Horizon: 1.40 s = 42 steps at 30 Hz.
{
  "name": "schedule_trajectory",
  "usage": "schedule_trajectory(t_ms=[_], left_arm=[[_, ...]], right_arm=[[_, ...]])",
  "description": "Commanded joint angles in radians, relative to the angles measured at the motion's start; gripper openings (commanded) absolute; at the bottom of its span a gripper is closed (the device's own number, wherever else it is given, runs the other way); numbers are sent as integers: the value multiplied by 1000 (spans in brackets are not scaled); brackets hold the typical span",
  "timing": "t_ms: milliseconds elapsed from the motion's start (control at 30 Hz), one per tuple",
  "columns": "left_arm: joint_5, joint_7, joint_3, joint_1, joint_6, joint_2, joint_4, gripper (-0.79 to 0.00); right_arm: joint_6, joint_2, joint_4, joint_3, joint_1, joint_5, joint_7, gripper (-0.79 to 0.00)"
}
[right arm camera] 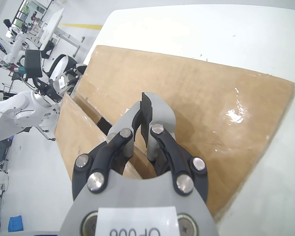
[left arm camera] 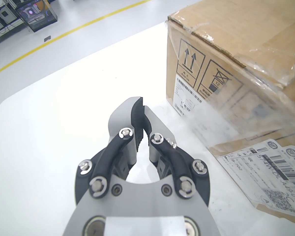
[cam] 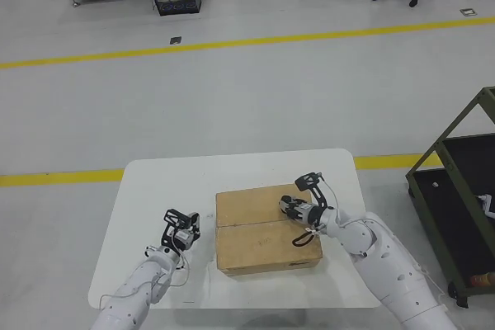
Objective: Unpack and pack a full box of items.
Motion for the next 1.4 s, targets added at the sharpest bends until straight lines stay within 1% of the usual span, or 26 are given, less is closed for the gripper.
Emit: schedule_trajectory(t_ms=[0, 33, 100, 167, 267, 300, 333, 467, 633, 767, 1000, 1167, 1367], left_arm=[[8, 0, -13, 13, 4, 4, -24, -668], [12, -2, -20, 20, 6, 6, -36, -656], [20, -7, -33, 35, 8, 11, -59, -665], [32, -27, -44, 46, 13, 15, -72, -637], [24, -79, -56, 56, -8, 17, -73, -379], [24, -95, -58, 55, -15, 17, -72, -215], [30, -107, -58, 54, -24, 18, -71, 0], [38, -152, -66, 55, -56, 20, -74, 0], [62, -170, -70, 77, -92, 25, -99, 0], [80, -187, -52, 72, -124, 21, -97, 0], [123, -157, -17, 50, -157, 10, -89, 0], [112, -127, -15, 48, -173, 5, -91, 0], [94, -91, -17, 42, -159, -3, -104, 0]], right_arm=[[-1, -1, 3, -2, 3, 0, 0, -785], [-3, -1, 5, -3, 4, 0, 0, -785], [-5, -2, 9, -5, 7, 0, 0, -785], [-7, -3, 12, -6, 9, 0, 0, -785], [-9, -3, 18, -6, 13, 0, 0, -785], [-9, -4, 20, -6, 14, -1, 0, -785], [-10, -4, 20, -6, 15, -1, 0, -785], [-10, -2, 31, 1, 19, -6, 3, -785], [-11, 1, 32, 14, 22, -8, 8, -785], [-8, 2, 26, 19, 21, -8, 11, -785], [-3, 2, 16, 19, 18, -9, 12, -785], [0, 2, 11, 19, 11, -11, 8, -785], [4, -2, 5, 6, 8, -12, 4, -785]])
